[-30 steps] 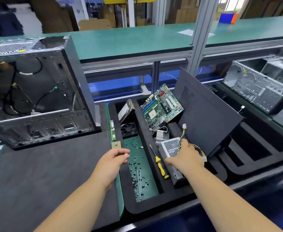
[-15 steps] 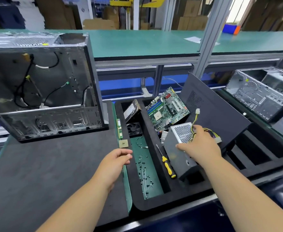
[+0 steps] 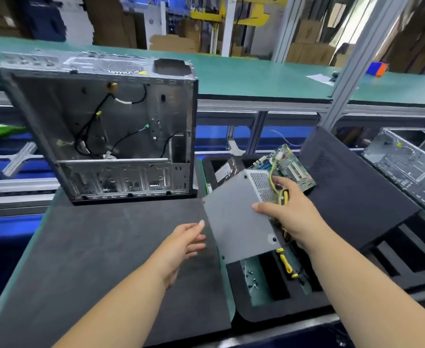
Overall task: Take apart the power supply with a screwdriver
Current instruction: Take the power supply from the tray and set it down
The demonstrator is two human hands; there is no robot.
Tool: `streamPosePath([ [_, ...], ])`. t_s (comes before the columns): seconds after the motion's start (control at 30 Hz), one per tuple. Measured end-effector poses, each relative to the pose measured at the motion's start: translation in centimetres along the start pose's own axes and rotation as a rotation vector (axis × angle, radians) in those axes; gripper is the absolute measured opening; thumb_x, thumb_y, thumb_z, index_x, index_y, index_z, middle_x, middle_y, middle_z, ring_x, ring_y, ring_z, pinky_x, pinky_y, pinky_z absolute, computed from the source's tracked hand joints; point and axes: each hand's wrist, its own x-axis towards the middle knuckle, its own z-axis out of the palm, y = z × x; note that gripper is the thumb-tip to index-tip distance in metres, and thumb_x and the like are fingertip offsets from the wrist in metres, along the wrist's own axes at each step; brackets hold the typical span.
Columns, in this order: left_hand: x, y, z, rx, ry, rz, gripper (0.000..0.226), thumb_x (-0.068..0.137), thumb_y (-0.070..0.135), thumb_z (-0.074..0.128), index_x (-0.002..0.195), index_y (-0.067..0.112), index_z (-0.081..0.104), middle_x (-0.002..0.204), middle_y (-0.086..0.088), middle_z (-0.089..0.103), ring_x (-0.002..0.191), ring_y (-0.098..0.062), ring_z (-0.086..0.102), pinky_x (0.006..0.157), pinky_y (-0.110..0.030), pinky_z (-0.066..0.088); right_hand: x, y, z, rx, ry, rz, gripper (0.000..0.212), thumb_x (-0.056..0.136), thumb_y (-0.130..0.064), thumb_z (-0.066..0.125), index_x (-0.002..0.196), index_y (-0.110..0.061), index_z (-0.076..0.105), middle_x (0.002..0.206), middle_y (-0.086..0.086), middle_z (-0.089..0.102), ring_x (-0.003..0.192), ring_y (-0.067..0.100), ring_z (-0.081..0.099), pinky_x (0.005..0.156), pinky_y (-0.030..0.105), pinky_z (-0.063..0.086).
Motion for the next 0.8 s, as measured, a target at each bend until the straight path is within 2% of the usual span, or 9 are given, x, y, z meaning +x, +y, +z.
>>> streamPosePath([
  [0.13, -0.9, -0.6, -3.5, -0.276, -0.057, -0.071, 0.068, 0.074, 0.058, 0.062, 0.129, 0.019, 0.059, 0.121, -0.003, 0.067, 0.107, -0.023, 0.062, 0.102, -0.037, 0.044, -0.5, -1.6, 6.0, 0.184, -0.158, 0.004, 0.097, 0.041, -0.039, 0.088, 0.132, -0.034, 0.055, 0.121, -0.008, 0.066, 0.106, 0.018, 0.068, 0.096, 0.041, 0.054],
  [0.2, -1.5, -1.0, -5.6, -0.385, -0.045, -0.067, 0.066, 0.076, 0.06, 0.059, 0.129, 0.021, 0.062, 0.125, -0.003, 0.068, 0.115, -0.023, 0.065, 0.106, -0.045, 0.043, -0.6, -1.8, 8.9, 0.322, -0.239, 0.042, 0.096, 0.041, -0.031, 0.089, 0.131, -0.029, 0.056, 0.108, -0.008, 0.073, 0.097, 0.016, 0.072, 0.085, 0.036, 0.059],
  [0.3, -2.3, -1.7, -9.1, -0.485, 0.038, -0.097, 0.068, 0.073, 0.063, 0.064, 0.125, 0.019, 0.066, 0.123, -0.009, 0.069, 0.112, -0.027, 0.067, 0.095, -0.045, 0.051, -0.8, -1.6, 12.9, 0.434, -0.353, 0.109, 0.086, 0.046, -0.027, 0.088, 0.126, -0.03, 0.055, 0.102, -0.005, 0.076, 0.086, 0.013, 0.074, 0.067, 0.023, 0.056],
  [0.43, -3.1, -2.2, -13.4, -0.467, 0.091, -0.112, 0.065, 0.07, 0.067, 0.07, 0.115, 0.021, 0.074, 0.123, -0.01, 0.069, 0.112, -0.03, 0.067, 0.088, -0.043, 0.055, -0.8, -0.8, 17.0, 0.417, -0.477, 0.261, 0.097, 0.044, -0.053, 0.085, 0.132, -0.031, 0.053, 0.125, 0.003, 0.068, 0.118, 0.025, 0.063, 0.104, 0.047, 0.048],
  [0.53, -3.4, -2.3, -16.1, -0.388, 0.149, -0.138, 0.063, 0.06, 0.066, 0.077, 0.106, 0.024, 0.077, 0.118, -0.008, 0.072, 0.107, -0.029, 0.069, 0.088, -0.043, 0.055, -0.6, 0.1, 19.7, 0.466, -0.501, 0.354, 0.079, 0.062, -0.061, 0.077, 0.129, -0.022, 0.059, 0.126, 0.003, 0.067, 0.122, 0.027, 0.059, 0.111, 0.052, 0.04],
  [0.6, -3.5, -2.4, -17.4, -0.348, 0.165, -0.15, 0.057, 0.063, 0.064, 0.076, 0.103, 0.024, 0.078, 0.114, -0.009, 0.073, 0.103, -0.029, 0.071, 0.084, -0.041, 0.057, -0.3, 1.0, 21.3, 0.449, -0.436, 0.335, 0.052, 0.085, -0.041, 0.072, 0.128, -0.016, 0.059, 0.119, 0.003, 0.068, 0.111, 0.023, 0.063, 0.108, 0.047, 0.044],
  [0.67, -3.6, -2.4, -18.5, -0.304, 0.171, -0.169, 0.049, 0.07, 0.062, 0.072, 0.1, 0.025, 0.079, 0.109, -0.008, 0.075, 0.097, -0.028, 0.073, 0.074, -0.036, 0.059, 0.1, 1.9, 22.4, 0.341, -0.368, 0.265, 0.032, 0.095, -0.012, 0.064, 0.125, -0.018, 0.056, 0.117, 0.001, 0.068, 0.097, 0.017, 0.063, 0.087, 0.036, 0.051],
  [0.73, -3.5, -2.6, -19.3, -0.279, 0.201, -0.205, 0.049, 0.072, 0.06, 0.073, 0.104, 0.023, 0.078, 0.107, -0.007, 0.075, 0.095, -0.027, 0.073, 0.072, -0.035, 0.058, 0.3, 2.4, 23.2, 0.242, -0.332, 0.221, 0.039, 0.093, 0.003, 0.056, 0.119, -0.025, 0.054, 0.113, -0.006, 0.069, 0.087, 0.015, 0.062, 0.069, 0.033, 0.047],
  [0.8, -3.1, -2.7, -20.0, -0.3, 0.232, -0.221, 0.048, 0.075, 0.054, 0.075, 0.109, 0.02, 0.075, 0.107, -0.007, 0.075, 0.095, -0.027, 0.074, 0.07, -0.035, 0.059, 0.4, 2.8, 23.5, 0.18, -0.297, 0.187, 0.046, 0.09, 0.009, 0.053, 0.117, -0.028, 0.052, 0.109, -0.011, 0.069, 0.083, 0.018, 0.061, 0.069, 0.039, 0.048],
])
